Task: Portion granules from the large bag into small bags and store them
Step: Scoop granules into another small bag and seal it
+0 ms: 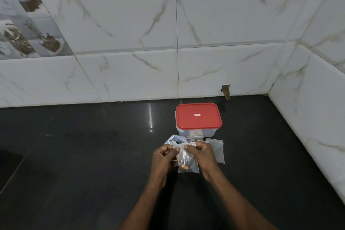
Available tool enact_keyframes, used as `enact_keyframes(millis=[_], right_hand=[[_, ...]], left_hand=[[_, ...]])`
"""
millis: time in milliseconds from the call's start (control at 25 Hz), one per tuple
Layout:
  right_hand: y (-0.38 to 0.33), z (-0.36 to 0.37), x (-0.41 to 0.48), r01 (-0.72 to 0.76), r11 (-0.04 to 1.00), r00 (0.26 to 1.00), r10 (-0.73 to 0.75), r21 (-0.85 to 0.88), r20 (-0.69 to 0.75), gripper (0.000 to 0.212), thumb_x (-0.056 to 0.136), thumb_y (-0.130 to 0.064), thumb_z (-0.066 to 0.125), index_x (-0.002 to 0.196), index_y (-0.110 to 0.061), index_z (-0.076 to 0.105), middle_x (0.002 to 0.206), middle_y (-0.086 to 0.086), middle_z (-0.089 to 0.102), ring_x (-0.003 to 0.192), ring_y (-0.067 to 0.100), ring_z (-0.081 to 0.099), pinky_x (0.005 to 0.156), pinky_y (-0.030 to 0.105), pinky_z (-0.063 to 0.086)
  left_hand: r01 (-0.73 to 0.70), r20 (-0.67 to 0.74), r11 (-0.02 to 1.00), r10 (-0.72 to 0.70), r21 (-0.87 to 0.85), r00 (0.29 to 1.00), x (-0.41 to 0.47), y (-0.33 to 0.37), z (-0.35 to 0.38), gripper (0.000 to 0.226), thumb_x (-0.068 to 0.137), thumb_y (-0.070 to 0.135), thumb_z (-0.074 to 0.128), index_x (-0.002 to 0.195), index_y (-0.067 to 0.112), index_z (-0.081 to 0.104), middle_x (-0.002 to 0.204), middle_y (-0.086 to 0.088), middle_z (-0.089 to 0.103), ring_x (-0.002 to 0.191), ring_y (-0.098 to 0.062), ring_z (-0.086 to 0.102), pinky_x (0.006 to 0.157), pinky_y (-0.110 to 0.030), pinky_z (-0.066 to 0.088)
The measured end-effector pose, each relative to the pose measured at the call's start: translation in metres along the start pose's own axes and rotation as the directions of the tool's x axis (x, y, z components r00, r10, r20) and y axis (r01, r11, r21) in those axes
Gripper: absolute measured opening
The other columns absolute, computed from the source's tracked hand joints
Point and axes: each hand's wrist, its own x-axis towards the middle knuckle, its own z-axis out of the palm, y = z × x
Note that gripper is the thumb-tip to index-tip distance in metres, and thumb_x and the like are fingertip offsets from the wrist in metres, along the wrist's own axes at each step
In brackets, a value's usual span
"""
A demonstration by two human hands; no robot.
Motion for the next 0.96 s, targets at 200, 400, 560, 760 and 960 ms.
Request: enact_keyframes(millis=[200, 400, 560, 760, 960], right_hand=[[-0.008, 0.003, -0.007, 0.005, 1.0, 0.997, -0.007, 0.03, 0.079, 0.01, 0.082, -0.006, 0.072, 0.084, 0.004, 0.073, 0.087, 0.03, 0.07, 0.076, 0.031, 0.069, 0.073, 0.041, 0.056], [-0.012, 0.003, -0.008, -0.006, 1.0, 0.997, 0.007, -0.013, 0.079, 0.006, 0.082, -0.001, 0.068, 0.081, 0.005, 0.071, 0.074, 0.017, 0.069, 0.07, 0.021, 0.064, 0.064, 0.031, 0.052], [-0.016, 0.002, -0.011, -0.009, 1.0, 0.991, 0.012, -0.019, 0.134, 0.01, 0.08, -0.006, 0.075, 0.081, 0.003, 0.072, 0.074, 0.011, 0.07, 0.07, 0.016, 0.066, 0.063, 0.026, 0.053], [-0.017, 0.001, -0.01, -0.001, 0.998, 0.992, 0.01, -0.067, 0.129, 0.005, 0.079, -0.005, 0.074, 0.082, -0.001, 0.075, 0.073, 0.005, 0.072, 0.07, 0.011, 0.066, 0.062, 0.02, 0.052], [-0.016, 0.002, -0.009, 0.01, 0.996, 0.995, -0.001, -0.091, 0.098, 0.007, 0.078, -0.009, 0.076, 0.081, -0.003, 0.076, 0.082, 0.018, 0.074, 0.074, 0.018, 0.068, 0.07, 0.029, 0.054]], left_hand=[[0.02, 0.017, 0.999, -0.02, 0.045, 1.0, 0.001, 0.001, 0.0, 0.008, 0.088, -0.002, 0.067, 0.082, -0.007, 0.068, 0.082, -0.026, 0.069, 0.076, -0.037, 0.068, 0.074, -0.05, 0.057], [0.039, 0.019, 0.996, -0.04, 0.075, 0.999, 0.004, 0.004, -0.001, 0.013, 0.088, -0.001, 0.066, 0.077, 0.002, 0.073, 0.084, -0.027, 0.071, 0.076, -0.036, 0.067, 0.078, -0.051, 0.057], [0.057, 0.063, 0.993, -0.064, 0.101, 0.996, 0.004, 0.008, 0.0, 0.02, 0.09, -0.002, 0.065, 0.073, 0.006, 0.074, 0.077, -0.02, 0.072, 0.069, -0.026, 0.07, 0.065, -0.035, 0.059], [0.026, 0.079, 0.989, -0.038, 0.146, 0.996, 0.008, 0.006, -0.003, 0.025, 0.089, -0.003, 0.066, 0.067, 0.008, 0.075, 0.075, -0.02, 0.07, 0.072, -0.033, 0.067, 0.076, -0.048, 0.056], [-0.023, 0.076, 0.986, 0.011, 0.166, 0.997, 0.007, 0.009, -0.009, 0.022, 0.089, -0.003, 0.066, 0.07, 0.004, 0.074, 0.075, -0.021, 0.071, 0.071, -0.029, 0.066, 0.068, -0.035, 0.057]])
